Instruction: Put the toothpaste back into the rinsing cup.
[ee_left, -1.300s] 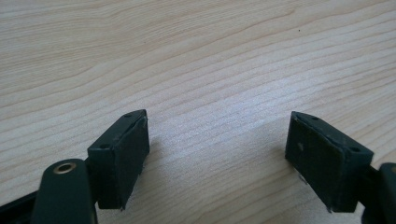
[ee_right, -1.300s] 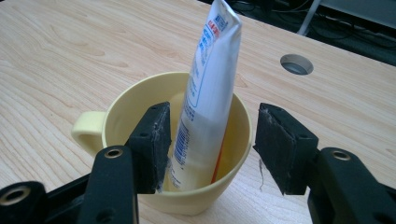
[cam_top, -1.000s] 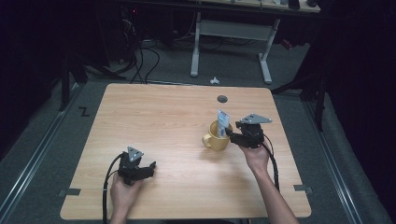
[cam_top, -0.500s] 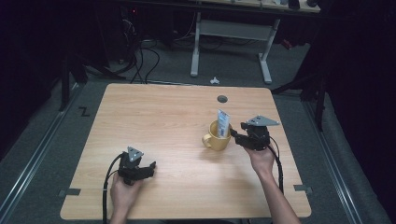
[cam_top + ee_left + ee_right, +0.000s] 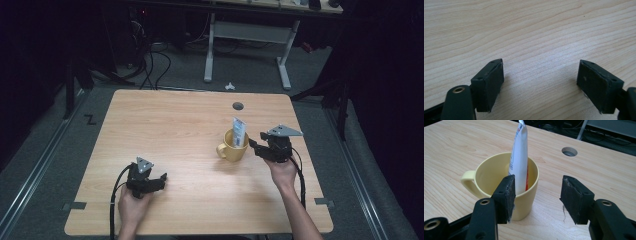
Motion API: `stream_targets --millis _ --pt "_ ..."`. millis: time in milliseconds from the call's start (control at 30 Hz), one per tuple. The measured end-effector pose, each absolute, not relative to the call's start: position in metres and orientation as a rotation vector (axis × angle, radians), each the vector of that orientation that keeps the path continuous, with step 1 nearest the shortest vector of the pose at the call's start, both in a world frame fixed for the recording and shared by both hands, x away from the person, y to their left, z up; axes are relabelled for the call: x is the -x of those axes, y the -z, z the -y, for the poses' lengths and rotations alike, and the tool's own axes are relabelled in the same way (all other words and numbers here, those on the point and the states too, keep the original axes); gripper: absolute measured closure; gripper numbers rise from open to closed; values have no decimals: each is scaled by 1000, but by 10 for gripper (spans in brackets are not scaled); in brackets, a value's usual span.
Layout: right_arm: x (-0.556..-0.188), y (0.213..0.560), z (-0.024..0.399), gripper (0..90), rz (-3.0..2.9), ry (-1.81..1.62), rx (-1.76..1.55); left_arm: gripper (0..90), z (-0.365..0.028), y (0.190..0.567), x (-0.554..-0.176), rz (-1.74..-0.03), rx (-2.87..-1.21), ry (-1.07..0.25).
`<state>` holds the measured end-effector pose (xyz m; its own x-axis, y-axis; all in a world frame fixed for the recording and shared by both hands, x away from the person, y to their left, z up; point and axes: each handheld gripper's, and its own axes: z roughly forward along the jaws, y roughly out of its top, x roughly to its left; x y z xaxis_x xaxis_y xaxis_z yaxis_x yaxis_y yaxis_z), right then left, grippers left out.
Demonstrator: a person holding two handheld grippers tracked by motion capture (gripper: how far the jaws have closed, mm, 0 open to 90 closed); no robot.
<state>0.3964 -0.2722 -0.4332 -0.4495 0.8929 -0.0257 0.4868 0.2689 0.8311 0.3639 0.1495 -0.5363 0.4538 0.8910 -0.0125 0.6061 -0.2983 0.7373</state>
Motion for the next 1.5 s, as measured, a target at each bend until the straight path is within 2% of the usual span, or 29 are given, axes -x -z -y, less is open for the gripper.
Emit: stream_targets --millis 1500 --pt "-383 440 296 458 -2000 -1079 -1307 221 -150 536 -364 -1246 -2022 -535"
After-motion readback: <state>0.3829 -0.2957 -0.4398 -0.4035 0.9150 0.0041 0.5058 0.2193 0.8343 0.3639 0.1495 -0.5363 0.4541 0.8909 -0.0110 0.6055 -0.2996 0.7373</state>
